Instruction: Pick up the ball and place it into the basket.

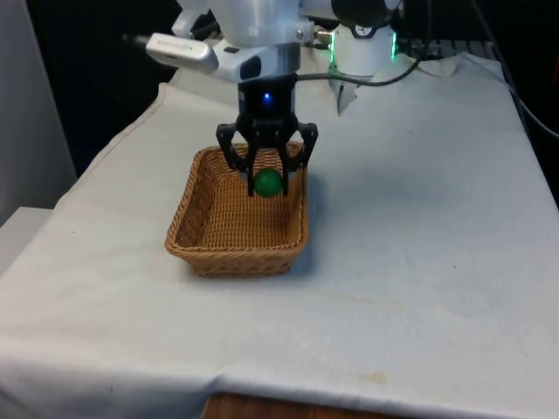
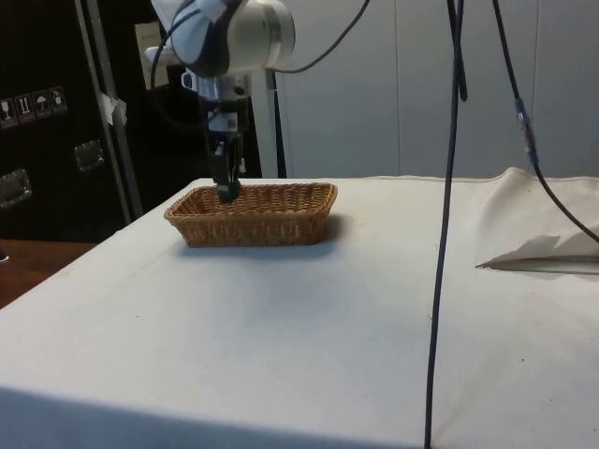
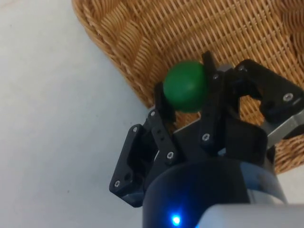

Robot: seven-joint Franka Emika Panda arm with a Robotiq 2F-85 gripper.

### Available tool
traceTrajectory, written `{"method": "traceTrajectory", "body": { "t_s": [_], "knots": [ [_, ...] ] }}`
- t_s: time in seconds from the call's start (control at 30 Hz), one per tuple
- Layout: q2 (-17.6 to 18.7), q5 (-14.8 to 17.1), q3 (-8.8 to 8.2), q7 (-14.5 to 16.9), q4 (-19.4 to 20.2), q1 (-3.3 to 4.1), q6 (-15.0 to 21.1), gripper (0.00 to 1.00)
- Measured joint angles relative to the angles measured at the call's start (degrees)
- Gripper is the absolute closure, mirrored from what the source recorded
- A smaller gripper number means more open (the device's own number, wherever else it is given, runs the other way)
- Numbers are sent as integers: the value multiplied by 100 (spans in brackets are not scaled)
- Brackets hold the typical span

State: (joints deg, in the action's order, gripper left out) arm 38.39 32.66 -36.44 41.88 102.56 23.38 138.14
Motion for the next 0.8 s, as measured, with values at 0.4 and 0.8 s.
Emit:
{"method": "traceTrajectory", "body": {
  "t_s": [0.4, 0.8],
  "knots": [
    [241, 11, 69, 6, 155, -6, 413, 100],
    [441, 201, 86, 86, 143, 0, 607, 82]
  ]
}}
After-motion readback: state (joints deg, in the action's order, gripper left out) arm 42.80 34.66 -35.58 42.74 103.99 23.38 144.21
